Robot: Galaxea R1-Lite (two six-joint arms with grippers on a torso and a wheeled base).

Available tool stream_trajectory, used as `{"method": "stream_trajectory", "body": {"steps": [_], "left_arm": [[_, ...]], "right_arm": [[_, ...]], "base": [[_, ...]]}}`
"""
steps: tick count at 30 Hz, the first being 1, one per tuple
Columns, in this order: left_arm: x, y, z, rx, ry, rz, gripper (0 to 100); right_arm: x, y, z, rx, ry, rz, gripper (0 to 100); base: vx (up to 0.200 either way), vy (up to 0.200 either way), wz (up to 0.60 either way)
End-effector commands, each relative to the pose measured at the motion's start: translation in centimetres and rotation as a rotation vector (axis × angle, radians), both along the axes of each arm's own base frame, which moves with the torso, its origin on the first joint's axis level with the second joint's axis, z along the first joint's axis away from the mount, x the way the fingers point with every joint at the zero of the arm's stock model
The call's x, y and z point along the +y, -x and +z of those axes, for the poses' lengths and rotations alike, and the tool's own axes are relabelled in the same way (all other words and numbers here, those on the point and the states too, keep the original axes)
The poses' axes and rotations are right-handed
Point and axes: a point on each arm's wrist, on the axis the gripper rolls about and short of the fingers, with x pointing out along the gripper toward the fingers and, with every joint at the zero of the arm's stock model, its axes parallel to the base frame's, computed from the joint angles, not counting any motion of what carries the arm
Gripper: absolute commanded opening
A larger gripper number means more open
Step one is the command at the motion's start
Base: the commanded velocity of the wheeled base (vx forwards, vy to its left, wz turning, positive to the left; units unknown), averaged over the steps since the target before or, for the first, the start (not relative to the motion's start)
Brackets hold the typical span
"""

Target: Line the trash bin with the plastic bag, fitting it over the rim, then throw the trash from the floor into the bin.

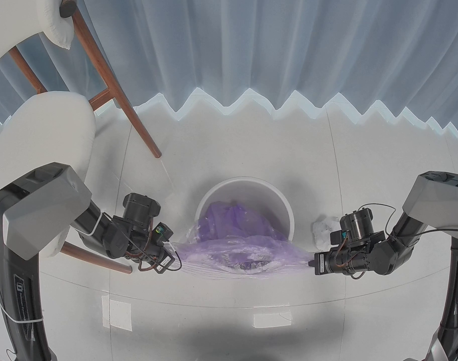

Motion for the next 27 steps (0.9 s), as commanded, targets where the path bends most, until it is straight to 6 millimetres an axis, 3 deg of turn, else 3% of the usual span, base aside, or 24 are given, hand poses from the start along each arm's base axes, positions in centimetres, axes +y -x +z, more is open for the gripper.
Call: {"method": "stream_trajectory", "body": {"steps": [1, 5, 9, 18, 20, 23, 27], "left_arm": [[2.1, -0.5, -0.3, 0.002, -0.02, 0.028, 0], [1.7, -0.4, -0.1, -0.002, -0.016, 0.015, 0], [1.0, -0.7, 0.1, -0.021, -0.005, 0.008, 0], [-0.3, -0.9, 3.5, -0.131, 0.057, -0.004, 0], [-0.6, -0.8, 4.6, -0.181, 0.082, -0.016, 0], [-0.5, -0.6, 4.9, -0.214, 0.102, -0.02, 0], [-0.4, -0.3, 4.5, -0.213, 0.123, -0.003, 0]], "right_arm": [[0.6, 0.7, -0.1, 0.006, 0.002, 0.022, 0], [-1.3, -0.9, -0.9, -0.01, 0.004, -0.05, 0], [-1.8, -1.3, -0.7, -0.036, 0.009, -0.081, 0], [-2.4, -1.3, 3.5, -0.169, -0.052, -0.122, 0], [-2.4, -1.1, 5.4, -0.208, -0.087, -0.141, 0], [-2.6, -0.5, 6.7, -0.228, -0.105, -0.151, 0], [-2.5, 0.6, 6.6, -0.211, -0.097, -0.137, 0]], "base": [[0.0, 0.0, 0.0], [0.0, 0.0, 0.0], [0.0, 0.0, 0.0], [0.0, 0.0, 0.0], [0.0, 0.0, 0.0], [0.0, 0.0, 0.0], [0.0, 0.0, 0.0]]}}
